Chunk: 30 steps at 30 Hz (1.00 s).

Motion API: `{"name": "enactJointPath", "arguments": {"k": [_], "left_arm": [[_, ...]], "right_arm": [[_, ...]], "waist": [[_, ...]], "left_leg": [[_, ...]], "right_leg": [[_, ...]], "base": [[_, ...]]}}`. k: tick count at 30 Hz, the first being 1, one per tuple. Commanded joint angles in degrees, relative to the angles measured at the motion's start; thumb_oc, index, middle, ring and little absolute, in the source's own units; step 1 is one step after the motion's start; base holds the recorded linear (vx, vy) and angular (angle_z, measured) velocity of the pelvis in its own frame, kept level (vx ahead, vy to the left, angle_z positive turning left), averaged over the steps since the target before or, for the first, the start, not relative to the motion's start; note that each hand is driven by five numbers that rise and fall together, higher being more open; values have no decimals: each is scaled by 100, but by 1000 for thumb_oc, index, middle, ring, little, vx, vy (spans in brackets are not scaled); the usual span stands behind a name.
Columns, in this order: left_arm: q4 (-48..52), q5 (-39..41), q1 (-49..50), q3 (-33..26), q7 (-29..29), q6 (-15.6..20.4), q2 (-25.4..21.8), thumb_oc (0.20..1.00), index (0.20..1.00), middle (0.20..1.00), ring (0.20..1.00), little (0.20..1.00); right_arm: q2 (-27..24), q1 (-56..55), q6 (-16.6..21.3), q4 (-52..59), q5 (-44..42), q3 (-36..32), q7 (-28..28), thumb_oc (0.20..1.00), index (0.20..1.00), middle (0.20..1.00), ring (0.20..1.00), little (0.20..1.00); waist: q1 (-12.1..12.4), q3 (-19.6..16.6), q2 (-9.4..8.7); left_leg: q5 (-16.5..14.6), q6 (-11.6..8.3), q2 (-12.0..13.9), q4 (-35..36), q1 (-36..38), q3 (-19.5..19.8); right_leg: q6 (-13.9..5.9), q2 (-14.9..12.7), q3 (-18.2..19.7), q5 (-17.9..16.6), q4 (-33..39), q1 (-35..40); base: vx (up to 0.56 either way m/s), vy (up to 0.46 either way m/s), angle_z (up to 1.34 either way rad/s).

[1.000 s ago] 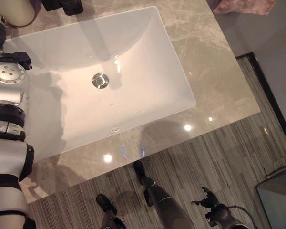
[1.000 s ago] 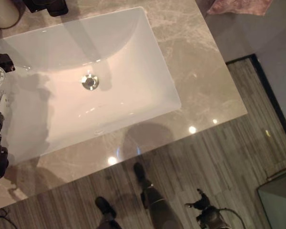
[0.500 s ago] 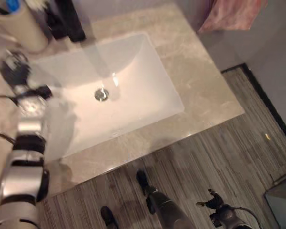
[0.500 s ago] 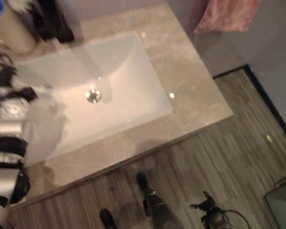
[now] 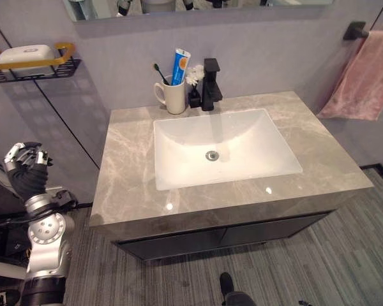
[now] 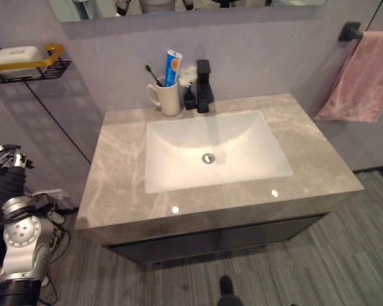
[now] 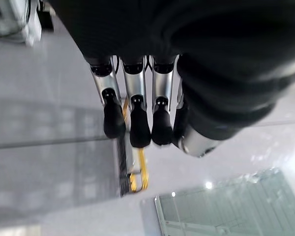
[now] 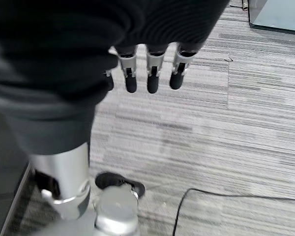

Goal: Put brush and paste in cup on sink, flatten towel.

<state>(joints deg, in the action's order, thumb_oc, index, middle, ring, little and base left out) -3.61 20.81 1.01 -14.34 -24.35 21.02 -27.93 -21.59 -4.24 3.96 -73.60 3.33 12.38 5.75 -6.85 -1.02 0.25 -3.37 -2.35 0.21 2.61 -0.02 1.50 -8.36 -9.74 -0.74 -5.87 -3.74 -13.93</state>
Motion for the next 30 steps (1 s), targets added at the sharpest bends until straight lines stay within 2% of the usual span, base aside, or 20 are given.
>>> {"name": "enactJointPath", "arguments": {"k": [1,3,6,7,9,10,11,12,13,14,16,18,20,21,22,25,26,27,29,30], "left_arm": [[204,-354,209,-470,160,83,-32,1000,1000,1000,1000,1000],[-288,-869,710,-736,-56,-197,-24,1000,1000,1000,1000,1000],[-654,-1119,868,-776,-157,-356,-39,1000,1000,1000,1000,1000],[-1695,-1082,1221,-616,-22,-689,266,1000,1000,1000,1000,1000],[-2451,-820,1257,-311,405,-902,416,1000,1000,1000,1000,1000],[-2461,-816,1249,-308,408,-895,411,1000,1000,1000,1000,1000],[-3026,-677,1261,-246,485,-1038,505,1000,1000,1000,1000,1000],[-4350,-901,1183,305,1076,-1514,614,1000,1000,1000,1000,1000],[-4986,-883,1087,512,1248,-1597,714,1000,1000,1000,1000,1000],[-4999,-880,1075,517,1249,-1588,712,1000,1000,1000,1000,1000],[-6222,-1102,834,1046,1581,-1708,949,1000,1000,1000,1000,1000],[-7430,-1512,577,1443,1931,-1953,1249,1000,1000,1000,1000,1000],[-7430,-1512,577,1443,1931,-1953,1249,1000,1000,1000,1000,1000],[-7937,-2402,491,1733,2068,-2146,1513,1000,1000,1000,1000,1000],[-7823,-2708,447,1935,1947,-2087,1529,1000,1000,1000,1000,1000],[-7473,-2425,158,2011,1669,-1955,1433,1000,1000,1000,1000,1000],[-7292,-2403,-61,2192,1594,-1877,1419,1000,1000,1000,1000,1000],[-7295,-2401,-69,2195,1593,-1877,1418,1000,1000,1000,1000,1000],[-7182,-2337,-247,2372,1467,-1804,1472,1000,1000,1000,1000,1000],[-7182,-2339,-308,2409,1468,-1808,1492,1000,1000,1000,1000,1000]], "right_arm": [[53,138,-19,-56,-3,-215,-15,1000,1000,1000,1000,1000],[140,93,2,-48,-133,-407,23,1000,1000,1000,1000,1000],[165,90,7,-31,-153,-429,36,1000,1000,1000,1000,1000],[183,129,0,20,-181,-443,64,1000,1000,1000,1000,1000],[147,98,-5,46,-181,-466,43,1000,1000,1000,1000,1000],[147,100,-5,47,-181,-469,42,1000,1000,1000,1000,1000],[132,115,-69,24,-138,-465,25,1000,1000,1000,1000,1000],[52,182,-100,17,-71,-449,-9,1000,1000,1000,1000,1000],[16,225,-124,12,-49,-428,-17,1000,1000,1000,1000,1000],[16,228,-125,12,-49,-433,-18,1000,1000,1000,1000,1000],[-21,366,-149,-85,9,-368,-27,1000,1000,1000,1000,1000],[62,572,-145,-134,-25,-234,-101,1000,1000,1000,1000,1000],[62,572,-145,-134,-25,-234,-101,1000,1000,1000,1000,1000],[373,666,-113,-103,-108,69,-238,1000,1000,1000,1000,1000],[406,661,-122,-119,-132,130,-225,1000,1000,1000,1000,1000],[458,479,-128,-348,-331,37,-140,1000,1000,1000,1000,1000],[462,422,-131,-443,-297,110,-130,1000,1000,1000,1000,1000],[465,427,-131,-445,-296,105,-130,1000,1000,1000,1000,1000],[387,524,-116,-494,-238,215,-137,1000,1000,1000,1000,1000],[370,572,-95,-505,-233,249,-119,1000,1000,1000,1000,1000]], "waist": [[19,251,-127],[97,356,-166],[137,400,-170],[209,610,-19],[153,650,66],[154,639,55],[141,621,104],[119,549,161],[126,507,190],[133,500,192],[190,361,226],[318,180,204],[318,180,204],[727,45,18],[721,43,-48],[630,62,-172],[606,149,-257],[609,158,-255],[818,335,-287],[827,360,-312]], "left_leg": [[-648,265,-496,-602,439,48],[-598,347,-660,-614,496,-12],[-542,355,-697,-589,521,-73],[-308,366,-621,-524,501,-296],[-105,385,-549,-350,437,-406],[-86,387,-562,-344,420,-408],[-16,408,-499,-251,396,-474],[163,400,-413,-114,292,-678],[223,390,-378,-66,251,-810],[231,390,-376,-67,235,-814],[333,352,-285,-13,111,-1164],[520,285,-98,52,-61,-1783],[520,285,-98,52,-61,-1783],[602,188,319,45,-188,-2946],[658,97,498,-18,-205,-3298],[687,-94,763,-393,-353,-3365],[527,-173,821,-972,-557,-2934],[496,-180,844,-1029,-577,-2927],[588,-161,479,-1300,-834,-1656],[490,-101,434,-1263,-888,-1420]], "right_leg": [[-291,-182,-65,-942,290,-96],[-370,-443,-213,-1219,364,-50],[-400,-552,-370,-1340,390,-49],[-310,-624,-1107,-927,-98,-14],[-182,-433,-1082,-501,-693,5],[-180,-445,-1075,-510,-694,-17],[-127,-330,-1083,-295,-1032,12],[-22,-142,-1153,90,-1341,199],[10,-86,-1250,253,-1373,329],[13,-82,-1248,235,-1356,319],[51,-49,-1461,476,-1146,685],[18,-135,-1727,576,-814,1106],[18,-135,-1727,576,-814,1106],[-121,-441,-3261,644,-848,1491],[-122,-430,-3358,605,-475,1456],[21,69,-2586,649,286,1514],[119,243,-2162,648,584,1529],[124,254,-2163,647,595,1538],[243,385,-1785,593,623,1435],[254,424,-1610,603,599,1411]], "base": [[-249,237,28],[-249,204,19],[-218,169,-2],[-420,248,-20],[-380,187,-33],[-206,71,-59],[-281,78,-50],[-343,92,-24],[-247,59,-23],[-188,-1,-100],[-186,-47,-132],[-205,-121,-157],[-143,-232,-196],[-299,-634,-152],[-297,-751,-251],[-69,-485,-374],[-8,-376,-48],[34,-272,-44],[-43,-169,-60],[-24,-159,-97]]}}
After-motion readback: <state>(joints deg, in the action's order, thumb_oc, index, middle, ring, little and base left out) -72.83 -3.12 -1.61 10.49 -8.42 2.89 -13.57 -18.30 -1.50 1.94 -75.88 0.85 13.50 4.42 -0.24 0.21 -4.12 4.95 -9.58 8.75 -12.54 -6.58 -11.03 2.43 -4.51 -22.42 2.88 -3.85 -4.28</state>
